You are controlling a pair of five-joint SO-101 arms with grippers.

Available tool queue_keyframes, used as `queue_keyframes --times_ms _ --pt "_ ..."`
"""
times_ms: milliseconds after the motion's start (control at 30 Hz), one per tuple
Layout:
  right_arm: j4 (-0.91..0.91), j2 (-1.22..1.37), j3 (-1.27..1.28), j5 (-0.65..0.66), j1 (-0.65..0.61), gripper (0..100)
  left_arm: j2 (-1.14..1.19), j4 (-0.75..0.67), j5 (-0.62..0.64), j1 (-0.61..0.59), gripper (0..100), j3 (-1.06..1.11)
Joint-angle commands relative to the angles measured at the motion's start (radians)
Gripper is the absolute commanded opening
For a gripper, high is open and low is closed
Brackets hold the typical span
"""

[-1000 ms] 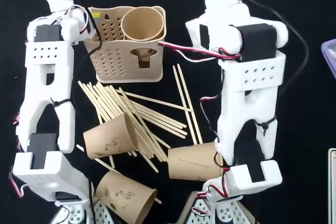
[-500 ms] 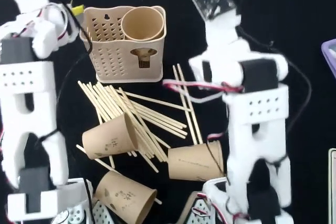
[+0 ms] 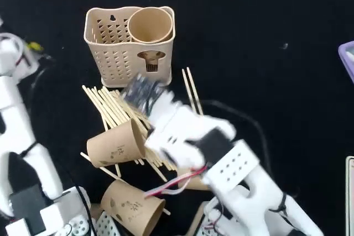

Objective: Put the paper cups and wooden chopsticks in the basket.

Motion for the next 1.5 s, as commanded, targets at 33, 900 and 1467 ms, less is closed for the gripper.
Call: queue_keyframes --times_ms 33,900,1467 --pt "-0.095 -0.054 0.074 -0.066 -0.109 17.2 -0.026 -0.121 0.002 -0.157 24 0.205" --pt "-0.416 -0.054 0.314 -0.229 -0.249 16.2 -0.037 -0.313 0.002 -0.18 24 0.498" --pt "-0.325 -0.274 0.283 0.044 -0.235 1.1 -0.037 -0.311 0.002 -0.183 24 0.499"
